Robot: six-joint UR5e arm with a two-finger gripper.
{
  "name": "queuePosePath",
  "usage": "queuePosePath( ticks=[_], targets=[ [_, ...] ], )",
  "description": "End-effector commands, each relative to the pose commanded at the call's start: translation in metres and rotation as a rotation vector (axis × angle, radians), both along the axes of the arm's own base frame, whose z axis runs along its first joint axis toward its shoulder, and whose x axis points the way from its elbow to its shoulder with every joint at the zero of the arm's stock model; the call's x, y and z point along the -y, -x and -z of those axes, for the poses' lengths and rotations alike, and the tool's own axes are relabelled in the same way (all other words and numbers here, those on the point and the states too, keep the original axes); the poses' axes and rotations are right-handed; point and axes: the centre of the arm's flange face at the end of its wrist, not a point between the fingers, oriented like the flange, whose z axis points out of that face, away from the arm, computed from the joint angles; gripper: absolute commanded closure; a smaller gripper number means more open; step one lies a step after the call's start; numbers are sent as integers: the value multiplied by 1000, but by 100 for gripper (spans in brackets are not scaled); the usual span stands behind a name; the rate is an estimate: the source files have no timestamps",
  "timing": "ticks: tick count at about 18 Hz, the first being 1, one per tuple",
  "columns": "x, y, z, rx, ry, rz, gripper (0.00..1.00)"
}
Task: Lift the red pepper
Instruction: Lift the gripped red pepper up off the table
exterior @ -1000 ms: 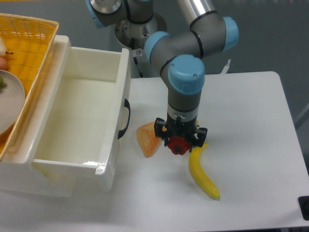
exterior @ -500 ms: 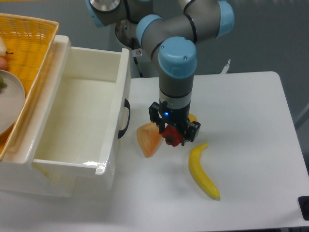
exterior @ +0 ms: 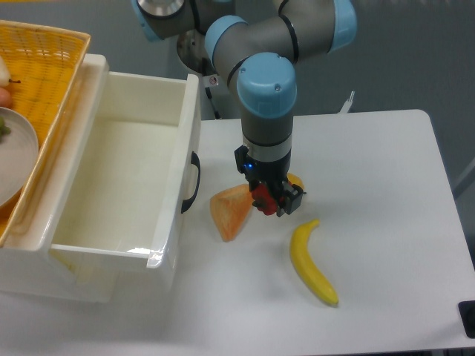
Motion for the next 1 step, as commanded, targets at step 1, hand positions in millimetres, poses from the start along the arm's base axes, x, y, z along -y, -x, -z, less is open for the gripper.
queuePosePath(
  ticks=[1],
  targets=[
    [0,0,0,1,-1,0,48]
  ],
)
